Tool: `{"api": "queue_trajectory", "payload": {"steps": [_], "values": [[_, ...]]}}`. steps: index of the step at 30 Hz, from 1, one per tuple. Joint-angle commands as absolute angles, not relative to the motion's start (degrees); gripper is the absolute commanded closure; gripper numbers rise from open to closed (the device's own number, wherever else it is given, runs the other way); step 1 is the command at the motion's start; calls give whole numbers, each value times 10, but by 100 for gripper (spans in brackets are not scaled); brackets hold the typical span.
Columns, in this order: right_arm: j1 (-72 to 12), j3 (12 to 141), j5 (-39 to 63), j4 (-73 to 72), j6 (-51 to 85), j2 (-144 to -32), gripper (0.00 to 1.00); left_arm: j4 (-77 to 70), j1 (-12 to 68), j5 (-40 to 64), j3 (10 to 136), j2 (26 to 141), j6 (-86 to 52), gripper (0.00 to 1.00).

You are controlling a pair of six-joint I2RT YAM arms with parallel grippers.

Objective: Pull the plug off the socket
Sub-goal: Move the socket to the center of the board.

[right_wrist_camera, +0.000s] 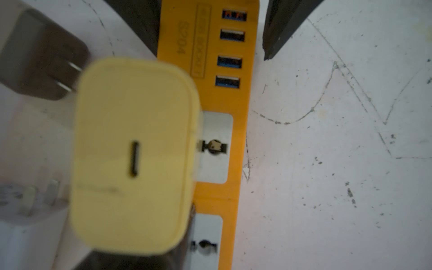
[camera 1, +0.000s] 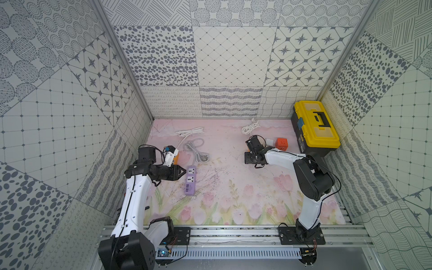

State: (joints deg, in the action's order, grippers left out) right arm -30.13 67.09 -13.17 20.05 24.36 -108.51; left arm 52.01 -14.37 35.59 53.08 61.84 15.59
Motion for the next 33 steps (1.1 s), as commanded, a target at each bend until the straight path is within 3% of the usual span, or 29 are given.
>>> {"api": "queue_trajectory", "payload": {"steps": [1, 5, 8, 21, 27, 33], "values": [[-306, 681, -129, 192, 241, -1086, 46, 519, -143, 373, 530, 620, 172, 64], [-320, 661, -124, 191, 241, -1065, 62, 519, -143, 371, 531, 621, 172, 64], [-340, 643, -126, 194, 245, -1043, 64, 519, -143, 370, 530, 620, 172, 65], [-507, 566, -157, 223, 323, -963, 62, 519, -143, 369, 530, 619, 172, 65], [-611, 568, -178, 222, 384, -976, 60, 519, -143, 371, 530, 622, 173, 65], [-656, 565, -172, 214, 422, -997, 54, 519, -134, 370, 531, 628, 173, 65]]}}
